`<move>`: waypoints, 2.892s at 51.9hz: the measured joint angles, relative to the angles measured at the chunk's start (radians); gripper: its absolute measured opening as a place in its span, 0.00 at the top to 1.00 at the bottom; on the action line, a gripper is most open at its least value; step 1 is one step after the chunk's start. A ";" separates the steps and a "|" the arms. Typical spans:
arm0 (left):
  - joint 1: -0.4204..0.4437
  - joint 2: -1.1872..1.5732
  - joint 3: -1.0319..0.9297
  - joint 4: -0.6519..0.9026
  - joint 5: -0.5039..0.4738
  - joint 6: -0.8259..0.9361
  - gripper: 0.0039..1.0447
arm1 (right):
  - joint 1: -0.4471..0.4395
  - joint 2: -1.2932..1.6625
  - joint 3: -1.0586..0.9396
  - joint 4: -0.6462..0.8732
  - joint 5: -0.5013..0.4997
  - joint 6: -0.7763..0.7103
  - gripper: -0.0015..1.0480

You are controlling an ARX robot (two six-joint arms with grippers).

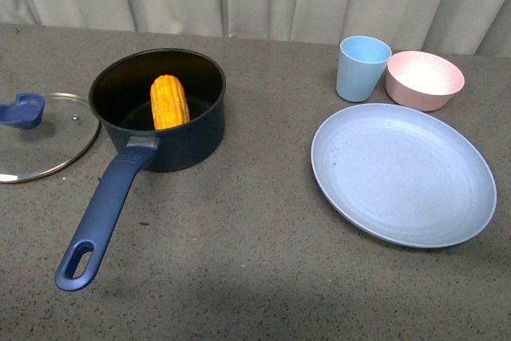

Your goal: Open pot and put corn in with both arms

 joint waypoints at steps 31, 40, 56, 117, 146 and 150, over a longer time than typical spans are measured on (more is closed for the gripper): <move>0.000 0.000 0.000 0.000 0.000 0.000 0.06 | -0.113 -0.446 -0.066 -0.368 -0.112 -0.003 0.99; 0.000 0.000 0.000 0.000 0.000 0.000 0.06 | -0.113 -0.541 -0.066 -0.455 -0.112 -0.003 0.99; 0.000 0.000 0.000 0.000 0.000 0.000 0.06 | -0.113 -0.683 -0.066 -0.590 -0.112 -0.003 0.99; 0.000 0.000 0.000 0.000 0.000 0.000 0.06 | -0.113 -1.043 -0.066 -0.955 -0.115 -0.004 0.78; 0.000 0.000 0.000 0.000 0.000 0.000 0.06 | -0.113 -1.043 -0.066 -0.955 -0.115 -0.003 0.09; 0.000 0.000 0.000 0.000 0.000 0.000 0.06 | -0.113 -1.043 -0.066 -0.955 -0.115 -0.003 0.09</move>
